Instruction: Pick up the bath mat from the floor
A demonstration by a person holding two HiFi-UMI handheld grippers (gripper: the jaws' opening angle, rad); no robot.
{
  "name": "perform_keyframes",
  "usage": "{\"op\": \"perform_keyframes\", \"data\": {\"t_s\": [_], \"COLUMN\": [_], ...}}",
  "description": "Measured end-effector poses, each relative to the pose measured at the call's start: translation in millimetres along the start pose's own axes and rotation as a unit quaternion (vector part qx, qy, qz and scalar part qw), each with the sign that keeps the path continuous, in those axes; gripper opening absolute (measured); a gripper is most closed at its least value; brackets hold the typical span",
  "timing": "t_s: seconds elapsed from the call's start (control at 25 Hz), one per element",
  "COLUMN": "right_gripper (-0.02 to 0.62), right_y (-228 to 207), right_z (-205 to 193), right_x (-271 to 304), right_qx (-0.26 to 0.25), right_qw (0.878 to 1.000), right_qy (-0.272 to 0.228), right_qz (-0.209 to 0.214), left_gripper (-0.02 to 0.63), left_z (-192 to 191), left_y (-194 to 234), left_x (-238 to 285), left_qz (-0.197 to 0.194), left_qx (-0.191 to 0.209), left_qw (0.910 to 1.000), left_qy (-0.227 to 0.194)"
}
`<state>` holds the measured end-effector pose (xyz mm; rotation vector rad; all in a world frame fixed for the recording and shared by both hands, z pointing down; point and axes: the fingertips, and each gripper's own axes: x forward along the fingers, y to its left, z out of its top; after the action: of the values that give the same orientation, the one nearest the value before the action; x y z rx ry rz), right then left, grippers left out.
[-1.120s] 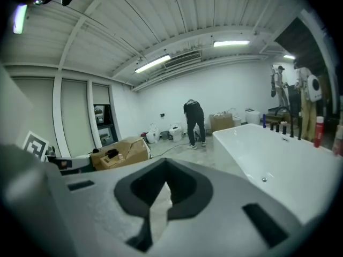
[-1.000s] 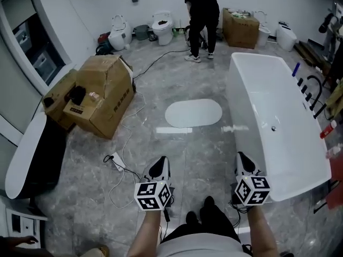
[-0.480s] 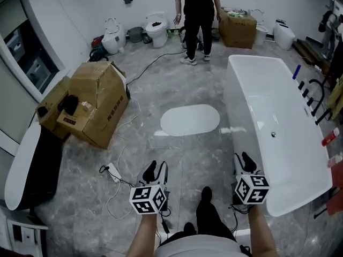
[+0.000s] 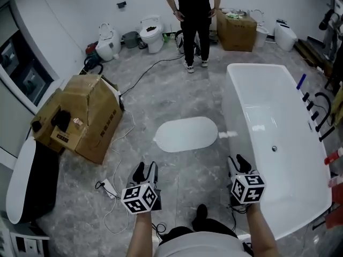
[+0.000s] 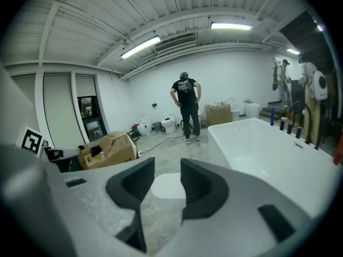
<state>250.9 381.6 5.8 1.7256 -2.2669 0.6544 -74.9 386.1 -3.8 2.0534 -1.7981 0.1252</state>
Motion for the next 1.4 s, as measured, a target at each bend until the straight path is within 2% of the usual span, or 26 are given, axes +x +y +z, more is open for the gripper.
{"op": "perform_keyframes", "data": {"t_s": [0.16,0.4,0.64,1.0,1.4], "right_gripper": [0.137,0.137,0.136,0.135,0.135], "right_y": [-7.2,-11.0,-13.5,-3.7,-8.1], "right_z": [17.8,36.1,47.3,78.6,83.9], "right_x": [34.0,82.6,141.2,263.7,349.9], "right_qx": [-0.002,0.015,0.016,0.018,0.02], "right_qw": [1.0,0.999,0.999,0.997,0.995], "right_qy": [0.008,0.014,0.031,0.066,0.094], "right_qz": [0.017,0.025,0.023,0.02,0.008], "left_gripper": [0.211,0.219,0.221,0.229,0.233], "left_z": [17.4,32.2,32.6,60.9,46.3], "left_y": [-1.4,-0.1,25.7,81.4,136.7], "left_x": [37.8,88.9,155.6,259.0,327.1], "left_qz": [0.006,0.002,0.002,0.008,0.033], "left_qx": [-0.008,0.0,-0.004,-0.004,-0.027], "left_qw": [0.9999,1.0,0.9996,0.9989,0.9957], "left_qy": [-0.007,0.006,0.029,0.045,0.083]}}
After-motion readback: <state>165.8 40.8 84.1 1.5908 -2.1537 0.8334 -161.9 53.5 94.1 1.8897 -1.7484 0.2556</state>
